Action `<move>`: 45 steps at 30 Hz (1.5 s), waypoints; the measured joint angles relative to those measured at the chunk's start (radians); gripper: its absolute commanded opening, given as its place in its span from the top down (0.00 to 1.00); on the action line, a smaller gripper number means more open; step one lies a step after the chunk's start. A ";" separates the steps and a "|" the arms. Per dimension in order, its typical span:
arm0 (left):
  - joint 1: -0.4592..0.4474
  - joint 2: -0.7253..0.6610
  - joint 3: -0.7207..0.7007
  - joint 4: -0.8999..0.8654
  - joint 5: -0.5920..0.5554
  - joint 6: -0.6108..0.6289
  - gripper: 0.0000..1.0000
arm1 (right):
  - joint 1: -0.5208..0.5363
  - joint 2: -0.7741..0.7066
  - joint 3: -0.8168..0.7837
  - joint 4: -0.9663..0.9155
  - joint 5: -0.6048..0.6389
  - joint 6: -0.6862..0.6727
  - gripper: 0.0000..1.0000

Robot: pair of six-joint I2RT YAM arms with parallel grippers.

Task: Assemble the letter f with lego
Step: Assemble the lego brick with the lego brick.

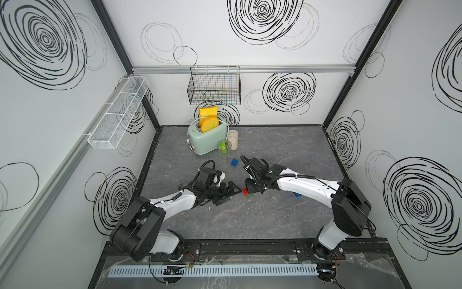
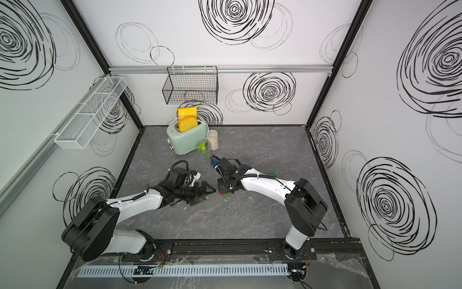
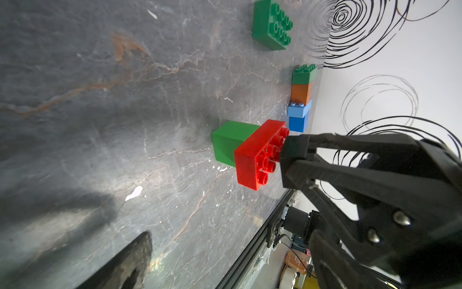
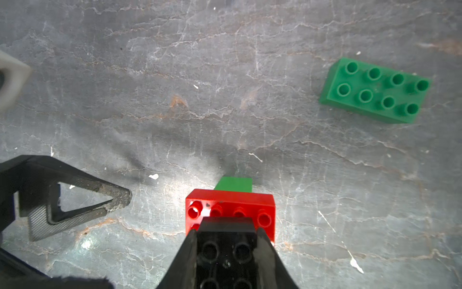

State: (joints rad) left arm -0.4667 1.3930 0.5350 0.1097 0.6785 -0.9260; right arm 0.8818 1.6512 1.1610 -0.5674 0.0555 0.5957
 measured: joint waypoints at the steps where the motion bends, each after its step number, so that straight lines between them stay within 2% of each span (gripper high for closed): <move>1: 0.000 0.000 0.000 0.000 -0.001 -0.001 0.00 | -0.002 0.000 0.000 0.000 0.000 0.000 0.69; 21: 0.012 -0.004 0.000 0.001 -0.010 -0.018 0.00 | 0.022 0.030 0.005 0.016 0.006 0.003 0.69; 45: 0.045 -0.042 0.000 -0.051 -0.026 -0.007 0.01 | 0.084 0.045 0.030 -0.033 0.094 0.023 0.70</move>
State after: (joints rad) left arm -0.4213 1.3510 0.5350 0.0586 0.6529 -0.9333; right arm 0.9661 1.6962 1.1912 -0.6003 0.1493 0.6182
